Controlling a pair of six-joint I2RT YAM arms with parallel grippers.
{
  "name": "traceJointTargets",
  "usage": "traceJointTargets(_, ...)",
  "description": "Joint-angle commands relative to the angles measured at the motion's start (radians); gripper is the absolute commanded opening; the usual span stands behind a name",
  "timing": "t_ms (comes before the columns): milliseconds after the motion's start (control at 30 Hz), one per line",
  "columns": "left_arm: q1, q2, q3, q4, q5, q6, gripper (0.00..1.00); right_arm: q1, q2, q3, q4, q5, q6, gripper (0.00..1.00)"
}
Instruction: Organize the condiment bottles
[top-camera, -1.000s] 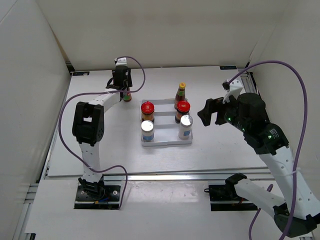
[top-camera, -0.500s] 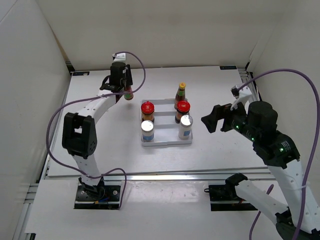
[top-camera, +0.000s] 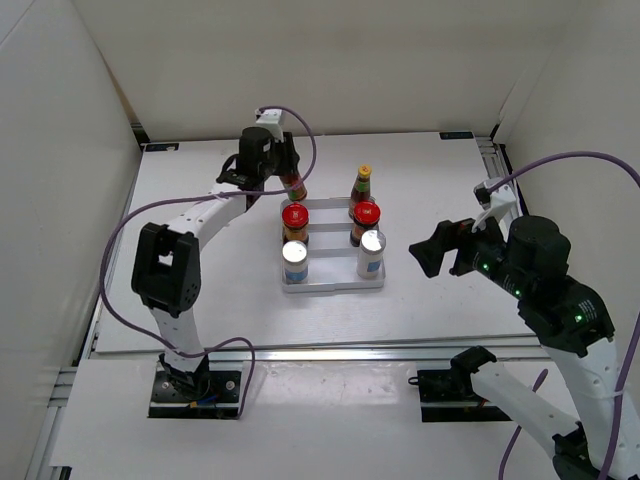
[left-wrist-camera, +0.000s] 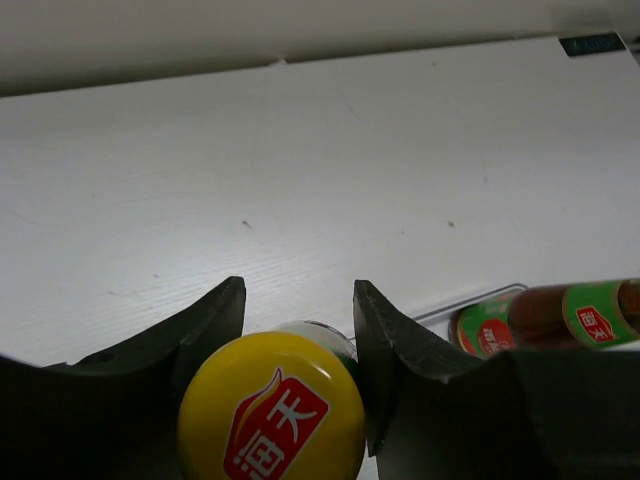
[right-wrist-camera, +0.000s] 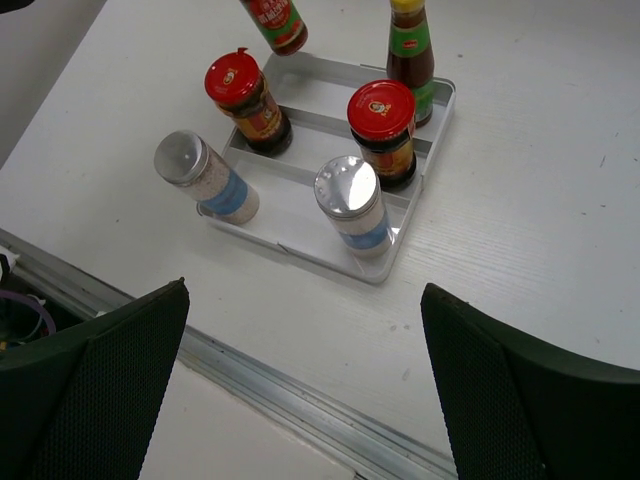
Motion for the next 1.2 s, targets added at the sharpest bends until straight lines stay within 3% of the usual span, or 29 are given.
traceJointTargets(0,-0.014,-0.006,0.029,0.103,0.072,-0.016,0.11,-0.001,-0.022,0.018,-0.009,0.0,0.011,1.0)
traceJointTargets(400,-0.053,0.067,0.011,0.103,0.071,0.058,0.11,-0.001,-0.022,0.0,-0.009,0.0,0.02,1.0)
traceJointTargets(1167,-0.1,0.028,-0.09,0.085,0.014,0.148,0.11,-0.001,-0.031,-0.037,-0.009,0.0,0.038,1.0)
